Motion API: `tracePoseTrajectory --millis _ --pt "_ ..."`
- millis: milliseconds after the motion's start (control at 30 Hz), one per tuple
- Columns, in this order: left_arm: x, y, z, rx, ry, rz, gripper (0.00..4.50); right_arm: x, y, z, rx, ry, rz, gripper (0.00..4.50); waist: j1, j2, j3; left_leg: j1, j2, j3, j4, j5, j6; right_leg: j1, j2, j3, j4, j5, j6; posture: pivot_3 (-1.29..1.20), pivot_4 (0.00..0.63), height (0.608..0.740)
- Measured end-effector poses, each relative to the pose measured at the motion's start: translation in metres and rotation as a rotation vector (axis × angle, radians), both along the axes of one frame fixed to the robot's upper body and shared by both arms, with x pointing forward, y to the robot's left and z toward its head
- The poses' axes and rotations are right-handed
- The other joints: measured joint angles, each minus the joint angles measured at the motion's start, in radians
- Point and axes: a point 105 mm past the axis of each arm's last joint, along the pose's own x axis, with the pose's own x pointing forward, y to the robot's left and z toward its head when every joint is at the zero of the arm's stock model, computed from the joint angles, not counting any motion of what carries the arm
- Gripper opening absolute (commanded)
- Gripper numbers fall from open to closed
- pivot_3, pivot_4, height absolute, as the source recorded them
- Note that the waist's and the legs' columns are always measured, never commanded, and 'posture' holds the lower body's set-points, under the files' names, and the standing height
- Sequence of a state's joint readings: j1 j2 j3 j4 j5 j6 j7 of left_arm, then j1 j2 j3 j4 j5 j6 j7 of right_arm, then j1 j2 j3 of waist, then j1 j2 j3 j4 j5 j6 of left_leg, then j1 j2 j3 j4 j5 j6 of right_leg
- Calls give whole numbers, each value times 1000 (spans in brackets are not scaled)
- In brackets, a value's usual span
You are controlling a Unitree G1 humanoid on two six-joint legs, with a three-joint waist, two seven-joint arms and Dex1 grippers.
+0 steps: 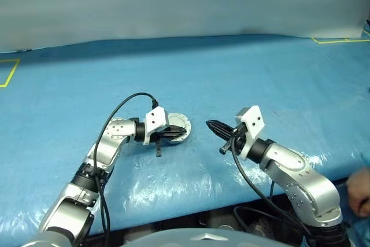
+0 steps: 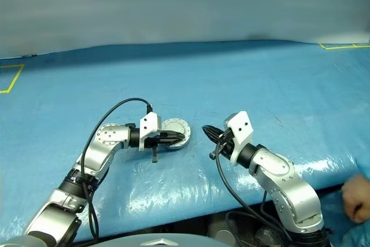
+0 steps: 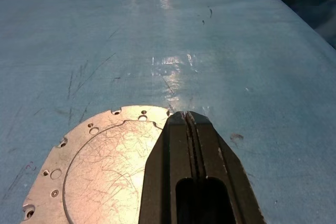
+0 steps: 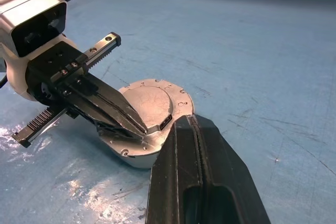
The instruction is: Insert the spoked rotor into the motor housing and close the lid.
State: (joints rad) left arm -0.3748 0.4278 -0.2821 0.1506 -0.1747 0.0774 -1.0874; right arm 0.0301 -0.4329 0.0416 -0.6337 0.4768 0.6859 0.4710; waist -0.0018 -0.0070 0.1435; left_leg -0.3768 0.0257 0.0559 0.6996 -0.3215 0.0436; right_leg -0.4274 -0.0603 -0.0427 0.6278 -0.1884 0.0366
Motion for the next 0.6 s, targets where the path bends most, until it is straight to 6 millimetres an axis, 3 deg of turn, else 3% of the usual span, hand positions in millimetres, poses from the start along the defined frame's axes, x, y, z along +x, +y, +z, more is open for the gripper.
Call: tracePoseTrajectory --millis 133,333,600 --pt "2 5 11 -73 1 41 22 -1 3 -1 4 2 11 0 -1 0 0 -1 0 0 0 0 0 -1 0 0 0 2 4 0 150 740" --pt "-16 16 68 -264 -88 64 22 -1 6 2 21 -5 24 0 -5 0 0 -1 2 0 0 0 0 -1 0 0 -1 2 4 0 150 740" --pt "-28 45 43 -189 -11 205 22 -1 9 -1 11 5 44 0 -2 0 0 0 2 0 0 0 0 0 0 0 0 0 0 0 150 740"
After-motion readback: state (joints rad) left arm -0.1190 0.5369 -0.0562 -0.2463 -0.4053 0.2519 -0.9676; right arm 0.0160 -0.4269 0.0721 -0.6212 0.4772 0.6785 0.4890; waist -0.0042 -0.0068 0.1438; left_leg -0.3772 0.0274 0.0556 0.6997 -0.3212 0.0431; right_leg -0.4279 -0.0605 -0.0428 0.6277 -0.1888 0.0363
